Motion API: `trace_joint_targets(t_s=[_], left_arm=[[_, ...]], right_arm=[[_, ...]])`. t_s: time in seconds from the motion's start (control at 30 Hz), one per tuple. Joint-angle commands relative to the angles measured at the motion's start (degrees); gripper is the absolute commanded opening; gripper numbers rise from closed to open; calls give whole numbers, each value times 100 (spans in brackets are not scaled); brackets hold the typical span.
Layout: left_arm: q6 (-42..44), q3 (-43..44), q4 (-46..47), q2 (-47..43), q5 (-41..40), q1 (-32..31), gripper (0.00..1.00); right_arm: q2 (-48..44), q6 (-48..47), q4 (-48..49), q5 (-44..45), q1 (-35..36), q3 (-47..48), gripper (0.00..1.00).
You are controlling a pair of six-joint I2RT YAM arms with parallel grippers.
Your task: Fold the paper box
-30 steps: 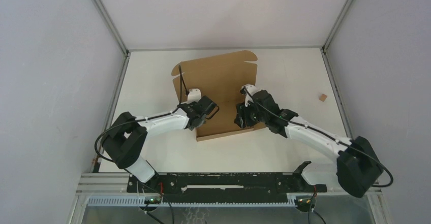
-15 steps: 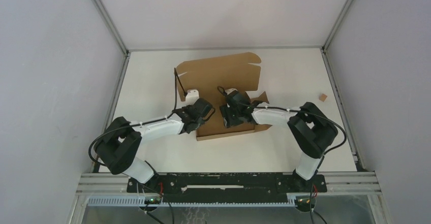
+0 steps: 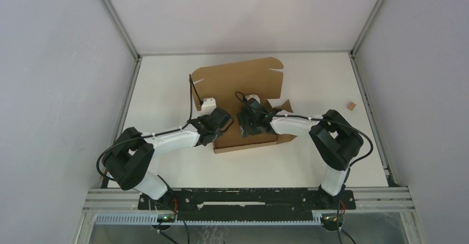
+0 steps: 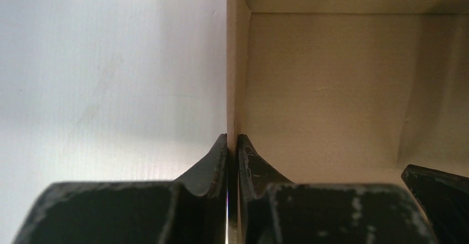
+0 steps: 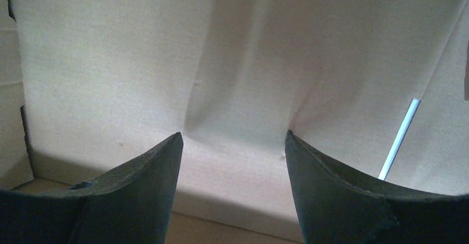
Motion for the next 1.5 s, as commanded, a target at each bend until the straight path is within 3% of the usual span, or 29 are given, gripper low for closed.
trace_joint_targets(t_s=[0.0, 0.13, 0.23, 0.43, 0.5, 0.6, 0.73, 0.97, 1.07, 1.2, 1.47], left_arm=[[88, -129, -1106, 18, -229, 130, 15], [137, -142, -1269, -1, -246, 181, 27], [176, -148, -1285, 43, -201, 223, 31], [261, 154, -1343, 467, -116, 239, 20], [270, 253, -1387, 616, -143, 239, 11], [294, 486, -1514, 892, -202, 236, 9], [254, 565, -1704, 1033, -383, 238, 28], [176, 420, -1952, 918, -540, 249, 38], [164, 403, -2019, 852, -604, 265, 34], [222, 407, -2038, 748, -629, 321, 13], [405, 576, -2159, 792, -723, 415, 10]], right_arm=[[234, 77, -524, 269, -168, -15, 78], [261, 70, -537, 263, -177, -13, 78], [282, 55, -546, 236, -197, -17, 77], [330, 22, -557, 156, -199, -19, 77], [344, 1, -510, 85, -207, -65, 77], [320, -25, -428, -12, -230, -143, 77], [301, -65, -381, -161, -294, -207, 77], [353, -106, -306, -281, -373, -295, 77], [516, -134, -299, -233, -460, -354, 76], [707, -159, -217, -329, -641, -504, 76], [841, -157, -201, -488, -724, -440, 75]])
